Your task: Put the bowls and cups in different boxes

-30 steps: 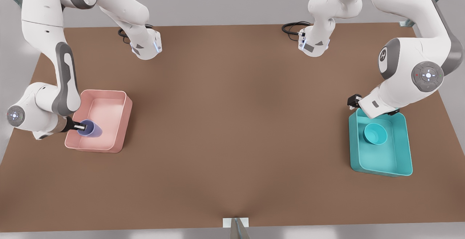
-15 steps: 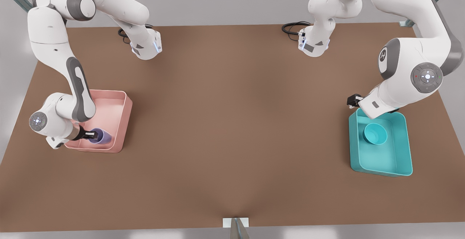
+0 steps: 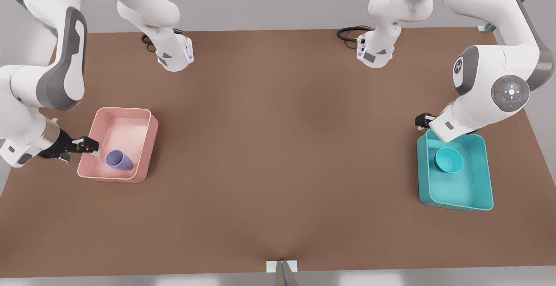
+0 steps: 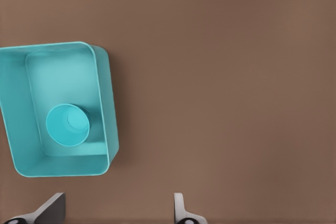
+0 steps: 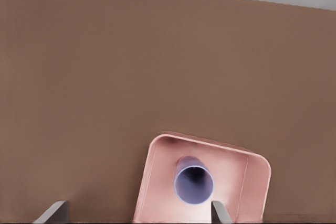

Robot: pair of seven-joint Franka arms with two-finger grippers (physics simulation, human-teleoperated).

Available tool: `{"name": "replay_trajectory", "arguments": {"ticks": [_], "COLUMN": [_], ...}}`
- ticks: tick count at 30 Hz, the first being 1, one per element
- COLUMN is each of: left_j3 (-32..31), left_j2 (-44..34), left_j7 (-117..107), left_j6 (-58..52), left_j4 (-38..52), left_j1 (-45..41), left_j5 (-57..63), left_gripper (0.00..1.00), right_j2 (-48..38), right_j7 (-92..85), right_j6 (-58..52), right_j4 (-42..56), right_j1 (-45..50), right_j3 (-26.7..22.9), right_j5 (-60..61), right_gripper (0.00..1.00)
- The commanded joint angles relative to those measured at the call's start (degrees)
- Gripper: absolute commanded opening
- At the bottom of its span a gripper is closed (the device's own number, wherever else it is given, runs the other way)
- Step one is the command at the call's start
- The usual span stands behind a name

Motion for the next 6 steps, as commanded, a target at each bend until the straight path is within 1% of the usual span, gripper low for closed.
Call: {"name": "replay_trajectory", "arguments": {"ticks": [1,6], "left_j3": [0.0,0.0], "left_j2": [-0.1,-0.1], "left_j7": [-0.9,-1.0], "left_j6": [-0.2,-0.1], "left_j4": [0.0,0.0], "left_j1": [0.0,-0.2], "left_j5": [0.0,0.0], "left_gripper": [1.0,1.0], "right_j2": [-2.4,-3.6], "right_j7": [15.0,16.9], "right_j6": [-15.8,-15.8], "right_j4": [0.3,-1.0], "right_j1": [0.2,0.7], "right_j3": [0.0,0.1], "right_j5": [0.3,-0.1], "right_gripper": [1.0,1.0]}}
